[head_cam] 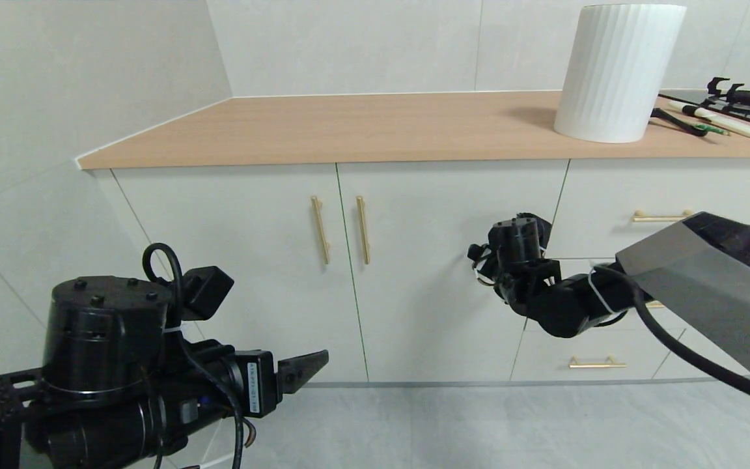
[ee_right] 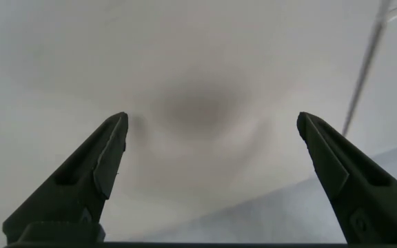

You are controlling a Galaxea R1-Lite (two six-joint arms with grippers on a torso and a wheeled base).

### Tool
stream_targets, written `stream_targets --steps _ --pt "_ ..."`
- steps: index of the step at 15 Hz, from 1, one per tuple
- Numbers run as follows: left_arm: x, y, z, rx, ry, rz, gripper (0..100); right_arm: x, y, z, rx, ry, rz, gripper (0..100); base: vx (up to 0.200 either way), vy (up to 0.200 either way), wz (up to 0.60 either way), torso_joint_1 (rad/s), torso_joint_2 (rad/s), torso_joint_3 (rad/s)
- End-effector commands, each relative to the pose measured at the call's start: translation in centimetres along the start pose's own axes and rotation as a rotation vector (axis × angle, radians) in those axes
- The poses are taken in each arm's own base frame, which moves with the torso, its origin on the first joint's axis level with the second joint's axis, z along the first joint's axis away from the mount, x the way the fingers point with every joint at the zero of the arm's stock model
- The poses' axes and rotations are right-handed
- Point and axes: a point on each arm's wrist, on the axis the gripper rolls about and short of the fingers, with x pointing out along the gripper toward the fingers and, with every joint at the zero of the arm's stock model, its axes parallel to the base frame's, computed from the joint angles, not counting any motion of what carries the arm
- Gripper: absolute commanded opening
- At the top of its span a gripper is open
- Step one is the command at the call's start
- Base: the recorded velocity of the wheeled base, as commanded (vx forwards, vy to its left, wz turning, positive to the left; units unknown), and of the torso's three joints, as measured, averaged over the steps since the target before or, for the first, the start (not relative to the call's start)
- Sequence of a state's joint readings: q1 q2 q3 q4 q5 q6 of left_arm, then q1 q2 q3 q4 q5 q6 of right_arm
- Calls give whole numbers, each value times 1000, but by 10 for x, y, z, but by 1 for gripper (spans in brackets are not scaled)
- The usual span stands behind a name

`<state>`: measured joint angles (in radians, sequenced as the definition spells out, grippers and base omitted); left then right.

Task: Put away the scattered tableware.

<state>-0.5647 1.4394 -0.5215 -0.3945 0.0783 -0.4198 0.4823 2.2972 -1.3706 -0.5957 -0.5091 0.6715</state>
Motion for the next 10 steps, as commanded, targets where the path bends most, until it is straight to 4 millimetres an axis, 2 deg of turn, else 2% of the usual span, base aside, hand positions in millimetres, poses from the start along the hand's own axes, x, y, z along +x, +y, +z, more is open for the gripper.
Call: stream_targets --steps 1,3,5,6,7,8,9,10 --pt "0 0 0 -1 -2 1 100 -51 11 21 -2 57 121 100 0 0 0 0 0 0" --pt "-2 -1 2 0 -11 -2 100 -81 8 34 -8 101 193 100 0 0 0 0 0 0" --pt "-9 -2 6 -2 -43 -16 100 -107 9 63 -3 53 232 100 0 0 0 0 0 0" --pt "-14 -2 8 -2 -62 -24 100 -124 7 80 -15 27 241 100 0 0 0 0 0 0" --pt "-20 -3 11 -2 -84 -34 100 -152 2 102 -19 -2 265 100 0 0 0 0 0 0" --pt "-22 -3 12 -1 -92 -36 100 -165 -1 110 -26 -11 270 100 0 0 0 0 0 0" --pt "-26 -3 14 9 -113 -40 100 -195 -19 123 -81 -31 278 100 0 0 0 0 0 0" --pt "-31 -2 16 29 -131 -39 100 -206 -33 130 -125 -57 267 100 0 0 0 0 0 0"
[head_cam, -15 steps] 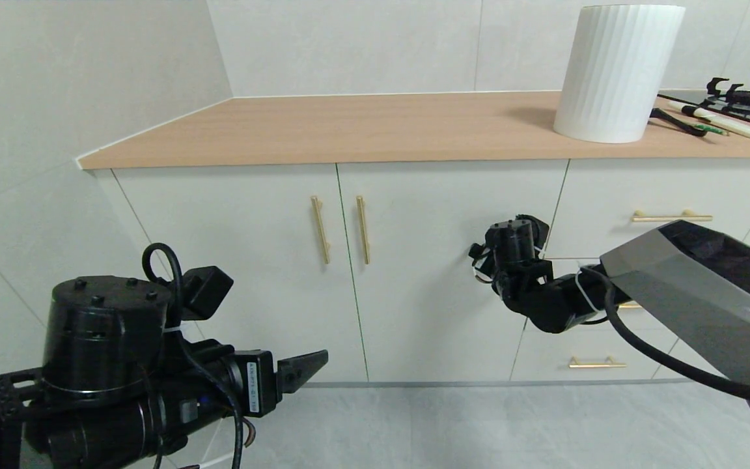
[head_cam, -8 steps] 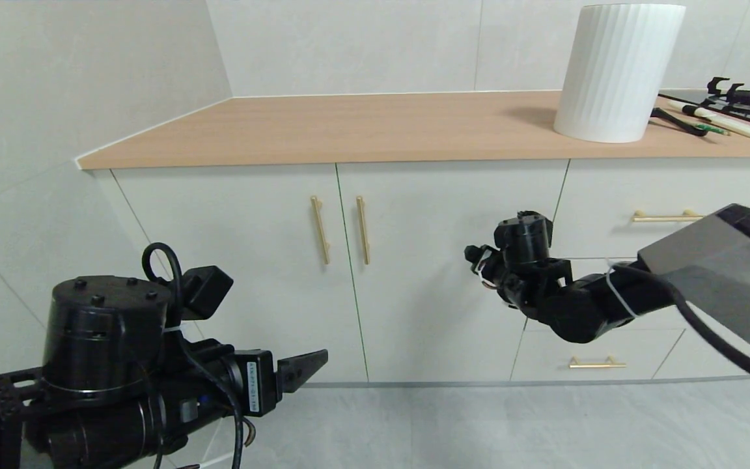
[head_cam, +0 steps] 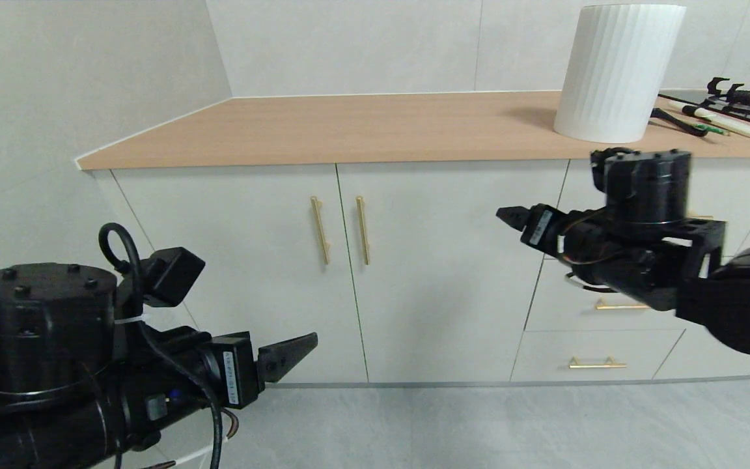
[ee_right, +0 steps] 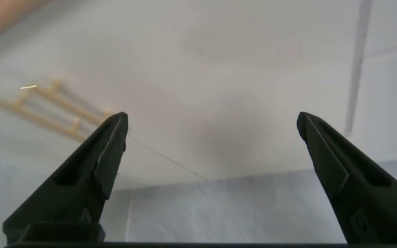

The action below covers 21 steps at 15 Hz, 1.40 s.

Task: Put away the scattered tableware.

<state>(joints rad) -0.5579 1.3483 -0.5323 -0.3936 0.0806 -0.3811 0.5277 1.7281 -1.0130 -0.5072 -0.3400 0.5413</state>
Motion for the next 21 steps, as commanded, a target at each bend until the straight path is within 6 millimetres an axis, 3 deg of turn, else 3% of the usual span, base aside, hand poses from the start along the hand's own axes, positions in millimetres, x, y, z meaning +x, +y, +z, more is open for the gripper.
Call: stream_targets --steps 1,3,4,5,6,7,9,12,16,18,21 --pt "-14 1 7 9 -59 -6 100 -72 -22 32 -74 -89 12 100 0 0 0 0 0 0" --pt "-35 3 20 30 -154 -15 100 -108 -41 24 -95 -87 5 100 0 0 0 0 0 0" --pt "-39 3 21 39 -169 -18 100 -114 -45 23 -100 -90 1 100 0 0 0 0 0 0" --pt "-55 5 24 65 -223 -16 100 -143 -66 19 -141 -124 -30 100 0 0 0 0 0 0" --pt "-58 6 23 65 -231 -12 100 -151 -69 19 -153 -137 -32 100 0 0 0 0 0 0" --pt "-75 14 18 60 -272 13 100 -192 -88 19 -224 -228 -45 100 0 0 0 0 0 0" --pt "-104 21 1 87 -309 49 100 -240 -107 8 -333 -337 -52 100 0 0 0 0 0 0" --pt "-159 34 -30 162 -366 134 100 -289 -133 -15 -433 -427 -211 100 0 0 0 0 0 0" --pt "-210 44 -75 209 -489 219 100 -337 -147 -47 -444 -506 -317 100 0 0 0 0 0 0" --pt "-218 47 -96 204 -518 274 100 -341 -152 -58 -436 -503 -370 100 0 0 0 0 0 0" --pt "-211 48 -116 220 -539 408 100 -341 -154 -73 -439 -519 -471 100 0 0 0 0 0 0"
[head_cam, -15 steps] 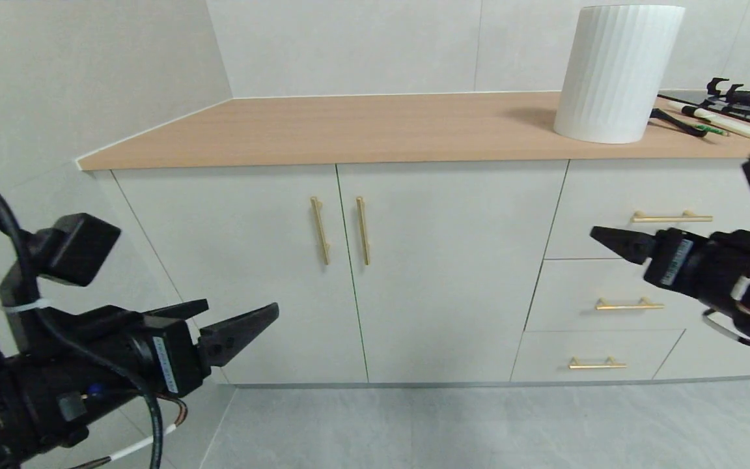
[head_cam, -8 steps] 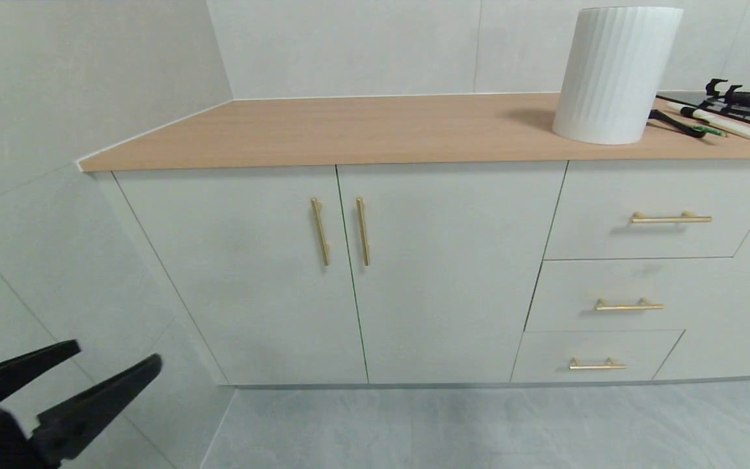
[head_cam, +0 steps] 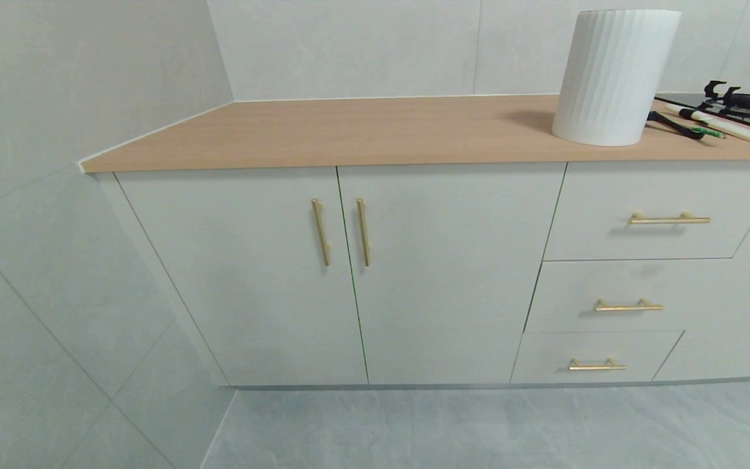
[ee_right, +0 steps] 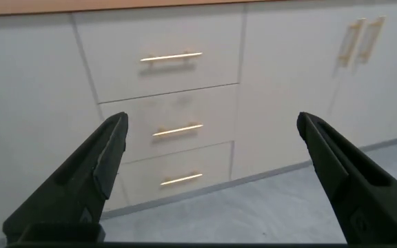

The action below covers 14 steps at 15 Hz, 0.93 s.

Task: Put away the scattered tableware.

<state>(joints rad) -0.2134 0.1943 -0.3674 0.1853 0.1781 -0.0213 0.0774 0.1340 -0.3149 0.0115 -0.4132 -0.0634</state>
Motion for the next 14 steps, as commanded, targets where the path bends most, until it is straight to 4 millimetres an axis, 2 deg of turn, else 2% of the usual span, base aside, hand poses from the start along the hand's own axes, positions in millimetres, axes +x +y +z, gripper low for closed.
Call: stream_targets --steps 1,3,5,6,8,11,14 --pt "-9 -1 -17 0 -62 108 100 -15 1 -21 -25 -39 -11 100 0 0 0 0 0 0" --pt "-7 -1 -20 2 -68 146 100 -13 2 -29 -26 -18 -20 100 0 0 0 0 0 0" --pt "-10 -5 -25 13 -99 222 100 -7 5 -53 -47 50 -19 100 0 0 0 0 0 0" --pt "-11 -6 -26 20 -108 226 100 -5 6 -58 -50 59 -17 100 0 0 0 0 0 0" --pt "-8 -7 -48 32 -78 218 100 0 10 -82 -65 100 32 100 0 0 0 0 0 0" --pt "8 -7 -81 49 -8 138 100 0 12 -83 -15 105 145 100 0 0 0 0 0 0" --pt "10 -8 -85 46 -16 68 100 -1 14 -83 1 103 204 100 0 0 0 0 0 0"
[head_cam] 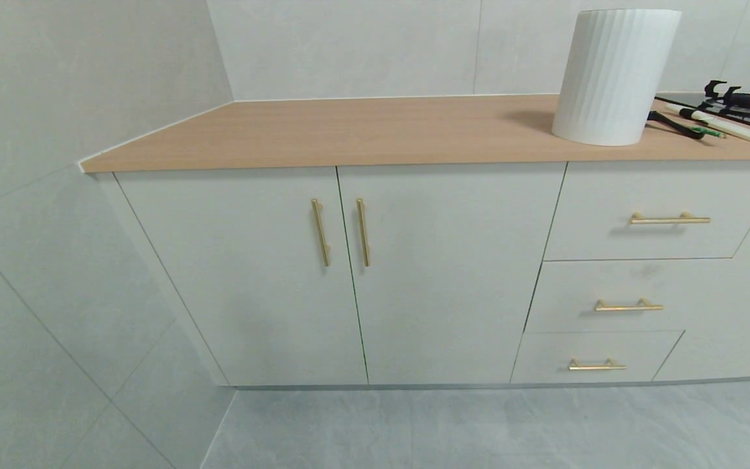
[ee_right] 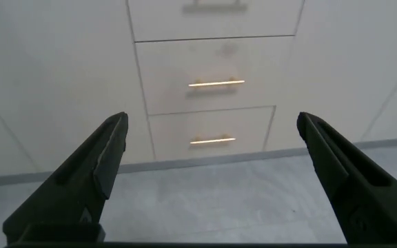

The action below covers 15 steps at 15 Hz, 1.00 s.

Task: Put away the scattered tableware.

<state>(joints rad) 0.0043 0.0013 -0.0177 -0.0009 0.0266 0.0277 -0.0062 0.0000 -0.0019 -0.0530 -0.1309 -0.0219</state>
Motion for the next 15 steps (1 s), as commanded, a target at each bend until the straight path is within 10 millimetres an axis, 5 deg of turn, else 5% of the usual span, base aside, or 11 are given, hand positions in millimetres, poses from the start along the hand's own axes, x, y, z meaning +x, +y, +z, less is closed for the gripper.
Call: stream_targets --steps 1,13,15 --pt "1 0 -5 0 15 -13 100 0 1 -1 -2 9 42 100 0 0 0 0 0 0" --pt "1 -1 -5 -9 19 -42 100 0 2 -5 23 52 90 100 0 0 0 0 0 0" --pt "1 -1 -5 -9 19 -42 100 0 2 -5 25 53 90 100 0 -200 0 -2 5 7"
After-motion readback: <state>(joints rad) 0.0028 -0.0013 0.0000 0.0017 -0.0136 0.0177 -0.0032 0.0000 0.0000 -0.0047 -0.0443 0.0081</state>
